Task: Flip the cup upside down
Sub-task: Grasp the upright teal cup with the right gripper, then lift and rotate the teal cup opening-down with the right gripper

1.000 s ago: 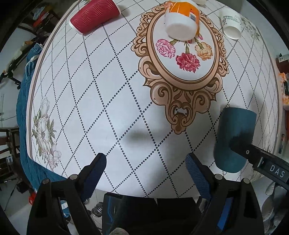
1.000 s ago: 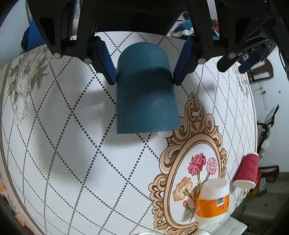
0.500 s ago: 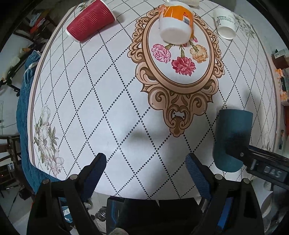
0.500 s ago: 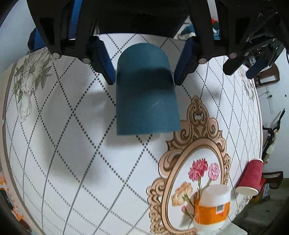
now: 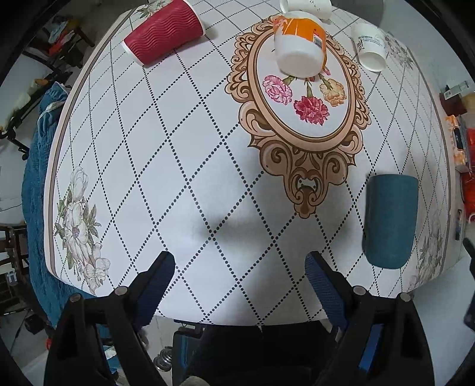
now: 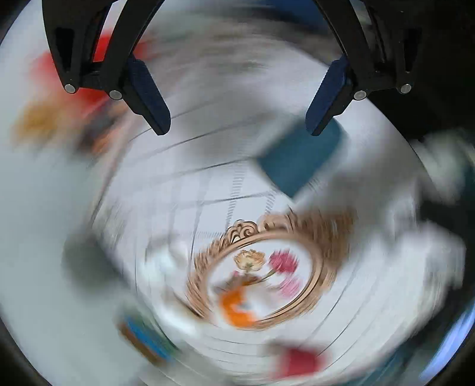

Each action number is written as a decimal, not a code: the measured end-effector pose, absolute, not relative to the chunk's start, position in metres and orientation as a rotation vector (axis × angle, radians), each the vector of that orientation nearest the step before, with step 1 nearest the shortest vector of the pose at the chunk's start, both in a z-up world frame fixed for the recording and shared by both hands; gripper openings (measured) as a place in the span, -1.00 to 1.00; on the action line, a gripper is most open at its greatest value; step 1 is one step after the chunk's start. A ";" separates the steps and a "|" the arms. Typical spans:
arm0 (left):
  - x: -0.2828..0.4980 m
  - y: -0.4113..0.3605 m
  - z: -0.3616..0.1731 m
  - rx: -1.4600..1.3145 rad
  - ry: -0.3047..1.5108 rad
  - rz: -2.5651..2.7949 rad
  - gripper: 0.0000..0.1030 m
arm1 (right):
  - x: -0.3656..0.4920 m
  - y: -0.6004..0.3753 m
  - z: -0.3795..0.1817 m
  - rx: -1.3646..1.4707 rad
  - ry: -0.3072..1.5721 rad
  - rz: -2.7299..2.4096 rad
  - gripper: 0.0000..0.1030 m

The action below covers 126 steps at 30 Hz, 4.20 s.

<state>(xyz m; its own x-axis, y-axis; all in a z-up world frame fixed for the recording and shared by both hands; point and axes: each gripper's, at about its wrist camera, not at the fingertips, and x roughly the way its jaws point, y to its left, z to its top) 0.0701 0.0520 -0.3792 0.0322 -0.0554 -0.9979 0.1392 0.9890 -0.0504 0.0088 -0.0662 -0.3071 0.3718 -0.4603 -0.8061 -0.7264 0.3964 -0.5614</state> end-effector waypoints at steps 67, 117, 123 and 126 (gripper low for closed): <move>0.076 0.072 -0.447 -0.008 1.626 0.040 0.74 | -0.025 -0.053 -0.498 -2.586 0.473 1.325 0.38; 0.117 0.024 -0.421 0.063 1.594 -0.009 0.74 | 0.308 -0.072 -0.510 -0.565 2.146 0.487 0.38; 0.113 0.012 -0.423 0.068 1.601 -0.017 0.74 | 0.318 -0.092 -0.519 -0.494 2.155 0.424 0.38; 0.111 0.008 -0.425 0.072 1.603 -0.021 0.74 | 0.316 -0.099 -0.519 -0.461 2.154 0.381 0.39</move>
<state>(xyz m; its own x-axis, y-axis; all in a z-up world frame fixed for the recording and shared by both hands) 0.1109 0.0081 -0.4252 -0.0319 0.0333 -0.9989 0.0590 0.9978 0.0314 0.3156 -0.0992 -0.5194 -0.5482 -0.1873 -0.8151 -0.4558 0.8841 0.1034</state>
